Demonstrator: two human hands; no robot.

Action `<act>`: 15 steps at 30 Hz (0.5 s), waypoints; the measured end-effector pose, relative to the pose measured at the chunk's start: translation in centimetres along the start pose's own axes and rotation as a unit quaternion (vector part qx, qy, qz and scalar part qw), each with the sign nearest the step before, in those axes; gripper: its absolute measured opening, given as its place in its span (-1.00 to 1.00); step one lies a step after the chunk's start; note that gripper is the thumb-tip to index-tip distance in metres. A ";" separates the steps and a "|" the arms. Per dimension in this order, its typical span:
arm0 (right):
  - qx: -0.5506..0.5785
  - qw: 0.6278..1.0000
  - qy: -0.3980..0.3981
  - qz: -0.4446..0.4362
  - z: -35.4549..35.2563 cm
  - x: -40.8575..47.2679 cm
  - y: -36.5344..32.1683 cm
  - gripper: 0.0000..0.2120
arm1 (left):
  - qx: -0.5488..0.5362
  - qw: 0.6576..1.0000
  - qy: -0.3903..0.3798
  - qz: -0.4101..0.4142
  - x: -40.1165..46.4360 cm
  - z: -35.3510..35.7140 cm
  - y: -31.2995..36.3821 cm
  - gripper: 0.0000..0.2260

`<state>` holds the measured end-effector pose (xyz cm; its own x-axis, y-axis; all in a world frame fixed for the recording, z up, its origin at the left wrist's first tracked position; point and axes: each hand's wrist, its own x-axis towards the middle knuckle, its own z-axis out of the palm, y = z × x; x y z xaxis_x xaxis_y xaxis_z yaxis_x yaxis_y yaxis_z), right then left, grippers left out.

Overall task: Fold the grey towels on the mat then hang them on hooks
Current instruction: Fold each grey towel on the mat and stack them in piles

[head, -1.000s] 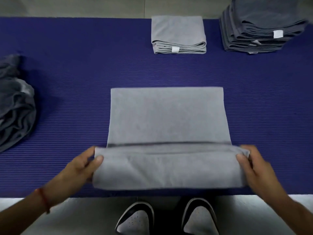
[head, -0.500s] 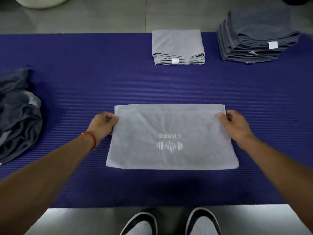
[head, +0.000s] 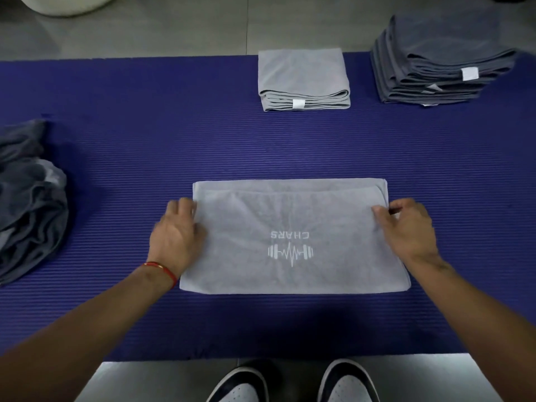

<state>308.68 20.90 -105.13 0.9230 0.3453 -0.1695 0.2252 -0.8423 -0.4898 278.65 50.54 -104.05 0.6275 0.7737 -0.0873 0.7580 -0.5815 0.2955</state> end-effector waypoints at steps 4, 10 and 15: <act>-0.107 0.994 -0.010 0.031 0.2 -0.7 0.0 -0.46 | 0.123 0.960 0.007 0.251 -1.4 1.9 5.5 -0.49; -0.038 0.992 -0.093 0.077 -0.2 1.2 -0.1 -0.54 | 0.161 0.922 -0.118 0.332 -1.9 7.3 8.9 -0.45; -0.041 0.997 -0.067 0.027 -0.3 0.1 -0.6 -0.60 | 0.162 0.921 -0.122 0.333 -1.7 7.3 8.8 -0.45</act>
<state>308.75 21.35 -104.61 0.8859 0.3467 -0.3081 0.2069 -0.8899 -0.4066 285.55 42.23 -108.26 0.9636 0.1620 -0.2128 0.1795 -0.9816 0.0653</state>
